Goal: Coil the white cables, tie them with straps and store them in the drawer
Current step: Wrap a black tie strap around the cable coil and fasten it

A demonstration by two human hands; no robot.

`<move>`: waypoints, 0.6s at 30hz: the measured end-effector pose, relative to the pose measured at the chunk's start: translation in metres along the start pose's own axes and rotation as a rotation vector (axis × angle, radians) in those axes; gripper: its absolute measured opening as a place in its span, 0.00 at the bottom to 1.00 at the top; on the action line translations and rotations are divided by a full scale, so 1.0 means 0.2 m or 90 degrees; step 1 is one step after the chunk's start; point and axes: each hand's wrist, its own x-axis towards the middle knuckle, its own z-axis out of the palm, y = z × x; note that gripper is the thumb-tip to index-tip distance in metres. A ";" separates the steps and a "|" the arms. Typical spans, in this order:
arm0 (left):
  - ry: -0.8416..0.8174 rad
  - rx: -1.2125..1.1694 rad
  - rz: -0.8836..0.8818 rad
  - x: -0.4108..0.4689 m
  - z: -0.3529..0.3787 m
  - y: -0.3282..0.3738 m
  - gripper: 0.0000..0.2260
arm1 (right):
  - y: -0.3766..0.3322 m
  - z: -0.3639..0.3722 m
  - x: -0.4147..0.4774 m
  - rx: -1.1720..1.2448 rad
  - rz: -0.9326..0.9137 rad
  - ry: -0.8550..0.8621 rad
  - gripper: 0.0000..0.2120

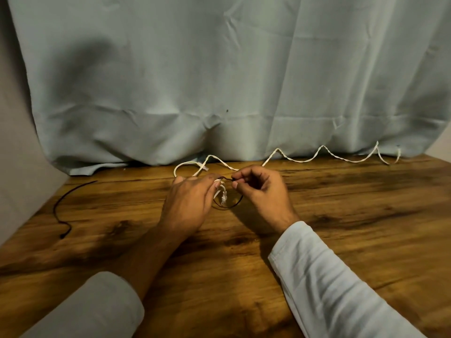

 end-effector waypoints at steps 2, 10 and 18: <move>-0.004 -0.008 0.002 0.00 0.00 0.00 0.14 | -0.02 0.00 0.00 0.054 0.014 0.007 0.09; -0.043 -0.033 0.019 0.00 0.01 0.02 0.20 | -0.03 0.02 -0.02 0.166 0.048 -0.003 0.09; -0.068 -0.070 0.036 0.00 0.00 0.04 0.23 | -0.03 0.02 -0.02 0.131 0.017 -0.035 0.08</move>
